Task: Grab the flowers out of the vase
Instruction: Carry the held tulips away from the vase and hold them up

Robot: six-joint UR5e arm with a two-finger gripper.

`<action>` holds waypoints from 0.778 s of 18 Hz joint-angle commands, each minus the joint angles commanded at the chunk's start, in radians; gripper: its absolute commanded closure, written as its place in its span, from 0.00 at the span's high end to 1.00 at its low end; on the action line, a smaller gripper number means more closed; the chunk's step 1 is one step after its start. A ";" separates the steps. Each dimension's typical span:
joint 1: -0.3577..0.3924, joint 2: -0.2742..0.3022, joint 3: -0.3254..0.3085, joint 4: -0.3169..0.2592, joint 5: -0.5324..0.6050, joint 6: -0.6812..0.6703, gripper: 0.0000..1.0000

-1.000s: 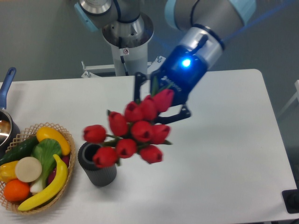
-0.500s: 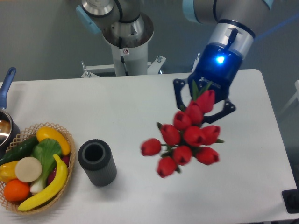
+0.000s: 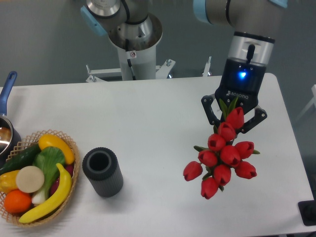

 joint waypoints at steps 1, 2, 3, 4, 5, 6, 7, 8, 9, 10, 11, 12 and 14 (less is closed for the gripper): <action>0.000 0.000 -0.002 -0.017 0.021 0.011 0.00; -0.002 -0.002 -0.003 -0.026 0.043 0.028 0.00; -0.005 -0.002 -0.008 -0.034 0.063 0.052 0.00; -0.006 -0.003 -0.012 -0.043 0.087 0.077 0.00; -0.008 -0.005 -0.017 -0.058 0.110 0.097 0.00; -0.009 -0.008 -0.018 -0.077 0.132 0.113 0.00; -0.009 -0.009 -0.020 -0.094 0.152 0.133 0.00; -0.009 -0.011 -0.018 -0.112 0.173 0.156 0.00; -0.011 -0.011 -0.018 -0.129 0.192 0.178 0.00; -0.014 -0.011 -0.020 -0.144 0.210 0.195 0.00; -0.017 -0.011 -0.021 -0.158 0.229 0.212 0.00; -0.020 -0.015 -0.021 -0.163 0.247 0.225 0.00; -0.025 -0.028 -0.025 -0.164 0.278 0.244 0.00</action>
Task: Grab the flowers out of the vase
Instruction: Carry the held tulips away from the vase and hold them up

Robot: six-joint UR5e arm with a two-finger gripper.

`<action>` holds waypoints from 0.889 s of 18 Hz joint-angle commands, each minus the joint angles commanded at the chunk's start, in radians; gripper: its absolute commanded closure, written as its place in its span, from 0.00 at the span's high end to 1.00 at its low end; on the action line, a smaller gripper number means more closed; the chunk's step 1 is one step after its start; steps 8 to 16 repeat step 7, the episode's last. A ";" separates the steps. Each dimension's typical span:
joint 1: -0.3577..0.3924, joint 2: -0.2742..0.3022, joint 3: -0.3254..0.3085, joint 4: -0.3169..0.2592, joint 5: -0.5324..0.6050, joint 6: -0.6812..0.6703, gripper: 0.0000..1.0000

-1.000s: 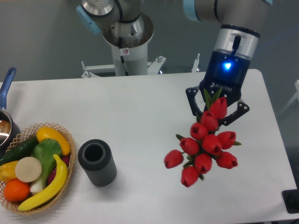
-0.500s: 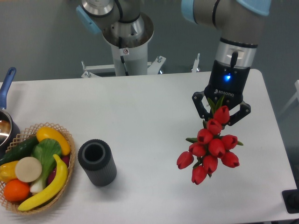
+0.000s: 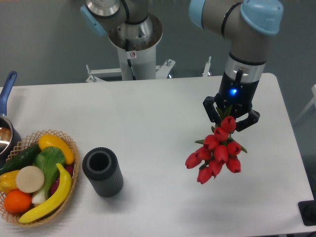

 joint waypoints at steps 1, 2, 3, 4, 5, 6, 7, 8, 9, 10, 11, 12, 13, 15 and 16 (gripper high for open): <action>-0.002 -0.008 -0.003 0.000 0.024 0.008 0.00; -0.003 -0.023 -0.003 -0.003 0.054 0.015 0.00; -0.011 -0.029 -0.002 -0.006 0.078 0.025 0.00; -0.020 -0.032 0.001 -0.017 0.095 0.028 0.00; -0.024 -0.041 0.006 -0.029 0.110 0.028 0.00; -0.028 -0.045 0.006 -0.041 0.126 0.028 0.00; -0.029 -0.046 0.003 -0.051 0.141 0.029 0.00; -0.029 -0.046 0.003 -0.051 0.141 0.029 0.00; -0.029 -0.046 0.003 -0.051 0.141 0.029 0.00; -0.029 -0.046 0.003 -0.051 0.141 0.029 0.00; -0.029 -0.046 0.003 -0.051 0.141 0.029 0.00; -0.029 -0.046 0.003 -0.051 0.141 0.029 0.00; -0.029 -0.046 0.003 -0.051 0.141 0.029 0.00; -0.029 -0.046 0.003 -0.051 0.141 0.029 0.00; -0.029 -0.046 0.003 -0.051 0.141 0.029 0.00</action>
